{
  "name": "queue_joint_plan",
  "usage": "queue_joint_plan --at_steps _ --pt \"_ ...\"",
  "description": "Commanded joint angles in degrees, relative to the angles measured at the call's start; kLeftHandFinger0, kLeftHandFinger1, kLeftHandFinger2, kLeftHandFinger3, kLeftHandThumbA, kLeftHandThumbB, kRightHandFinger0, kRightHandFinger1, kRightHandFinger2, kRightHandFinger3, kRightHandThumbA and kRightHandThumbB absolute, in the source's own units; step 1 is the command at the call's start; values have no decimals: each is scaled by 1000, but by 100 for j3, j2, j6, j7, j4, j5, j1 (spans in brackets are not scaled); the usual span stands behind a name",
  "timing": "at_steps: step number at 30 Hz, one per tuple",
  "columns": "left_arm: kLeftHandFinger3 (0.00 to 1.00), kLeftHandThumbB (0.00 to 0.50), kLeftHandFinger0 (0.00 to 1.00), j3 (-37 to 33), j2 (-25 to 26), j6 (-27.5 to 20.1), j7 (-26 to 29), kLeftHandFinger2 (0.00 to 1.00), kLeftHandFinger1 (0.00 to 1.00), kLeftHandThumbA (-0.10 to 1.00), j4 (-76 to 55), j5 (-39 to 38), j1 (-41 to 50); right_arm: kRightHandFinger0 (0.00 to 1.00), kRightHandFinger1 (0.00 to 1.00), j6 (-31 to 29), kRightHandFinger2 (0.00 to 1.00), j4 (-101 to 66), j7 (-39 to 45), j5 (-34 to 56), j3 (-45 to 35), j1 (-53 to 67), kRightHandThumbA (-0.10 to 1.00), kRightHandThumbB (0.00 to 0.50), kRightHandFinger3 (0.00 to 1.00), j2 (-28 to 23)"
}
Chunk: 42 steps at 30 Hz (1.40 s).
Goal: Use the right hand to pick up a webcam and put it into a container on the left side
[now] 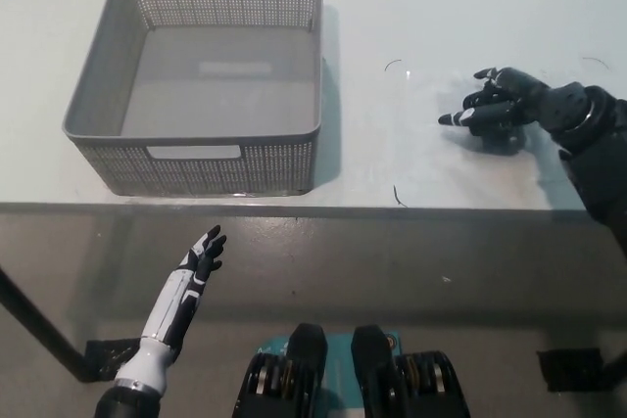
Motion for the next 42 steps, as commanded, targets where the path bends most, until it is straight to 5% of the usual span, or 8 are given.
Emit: queue_joint_plan --at_steps 1,27,30,32,34,36,37,42 --pt "1000 500 1000 15 101 -151 21 1000 1000 1000 -128 63 -206 1000 1000 -367 1000 382 -342 -118 114 -446 878 491 1000 104" --pt "1000 498 974 61 235 -233 -34 1000 1000 1000 42 -50 -605 1000 1000 358 1000 1496 581 -840 1645 -753 502 378 1000 -263" --pt "1000 492 991 62 260 -276 -18 1000 1000 1000 106 -34 -698 251 535 303 797 1449 214 -660 1468 -723 166 259 907 -349" --pt "1000 493 986 58 264 -276 -12 1000 1000 1000 104 -22 -697 489 690 218 770 1415 -216 -524 1284 -651 -90 227 748 -374" --pt "1000 488 973 68 280 -276 -21 1000 1000 1000 147 -41 -812 124 262 90 380 1371 -777 -285 937 -635 -100 167 1000 -419" --pt "1000 483 971 77 272 -275 -42 1000 1000 1000 166 -84 -863 317 487 -116 522 1313 -1430 -198 665 -579 -100 143 1000 -447" --pt "1000 482 972 75 281 -247 -37 1000 1000 1000 150 -66 -872 519 658 -163 676 1311 -1593 -162 559 -585 -97 117 954 -449" --pt "1000 477 970 74 281 -256 -28 1000 1000 1000 163 -57 -900 57 220 -485 304 1248 -2358 48 92 -559 -100 167 281 -498"
